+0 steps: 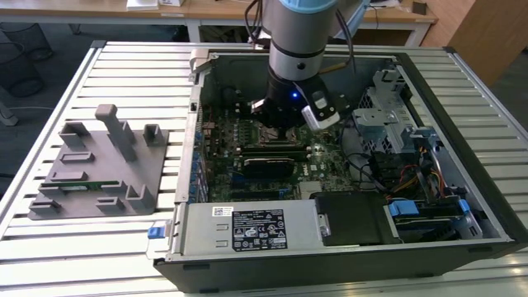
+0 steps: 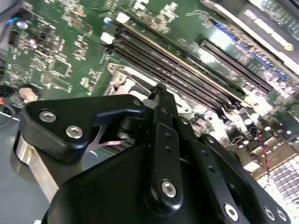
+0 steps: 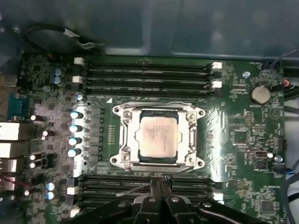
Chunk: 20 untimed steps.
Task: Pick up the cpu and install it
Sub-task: 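Install the second cpu locking lever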
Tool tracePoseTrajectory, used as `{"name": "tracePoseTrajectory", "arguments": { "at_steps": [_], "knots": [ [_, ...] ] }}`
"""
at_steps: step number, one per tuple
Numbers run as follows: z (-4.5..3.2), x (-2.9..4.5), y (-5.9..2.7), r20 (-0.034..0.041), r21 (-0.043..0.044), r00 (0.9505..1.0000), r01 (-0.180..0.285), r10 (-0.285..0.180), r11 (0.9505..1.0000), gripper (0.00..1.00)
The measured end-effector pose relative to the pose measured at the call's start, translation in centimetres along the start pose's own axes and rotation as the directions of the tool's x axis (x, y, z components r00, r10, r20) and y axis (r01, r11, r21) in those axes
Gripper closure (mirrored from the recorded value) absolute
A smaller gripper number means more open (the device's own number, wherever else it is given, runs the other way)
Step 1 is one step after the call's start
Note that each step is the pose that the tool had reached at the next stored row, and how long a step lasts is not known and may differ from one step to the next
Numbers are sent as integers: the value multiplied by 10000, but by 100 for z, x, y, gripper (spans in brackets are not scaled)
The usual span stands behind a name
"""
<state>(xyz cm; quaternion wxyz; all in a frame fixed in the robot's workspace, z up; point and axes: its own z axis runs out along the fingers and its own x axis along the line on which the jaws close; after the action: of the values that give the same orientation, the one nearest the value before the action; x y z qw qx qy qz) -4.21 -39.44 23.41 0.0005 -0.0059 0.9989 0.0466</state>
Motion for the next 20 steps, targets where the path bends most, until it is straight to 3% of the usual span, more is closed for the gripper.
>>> {"name": "tracePoseTrajectory", "arguments": {
  "at_steps": [5,13,16,20],
  "knots": [
    [70,60,-10,0,-17,10000,1,-1,10000,89],
    [208,87,-23,-2,-24,10000,2,-2,10000,89],
    [227,102,-26,-4,-31,10000,1,-1,10000,89],
    [231,189,-26,-2,-40,10000,1,-1,10000,89]
  ]
}}
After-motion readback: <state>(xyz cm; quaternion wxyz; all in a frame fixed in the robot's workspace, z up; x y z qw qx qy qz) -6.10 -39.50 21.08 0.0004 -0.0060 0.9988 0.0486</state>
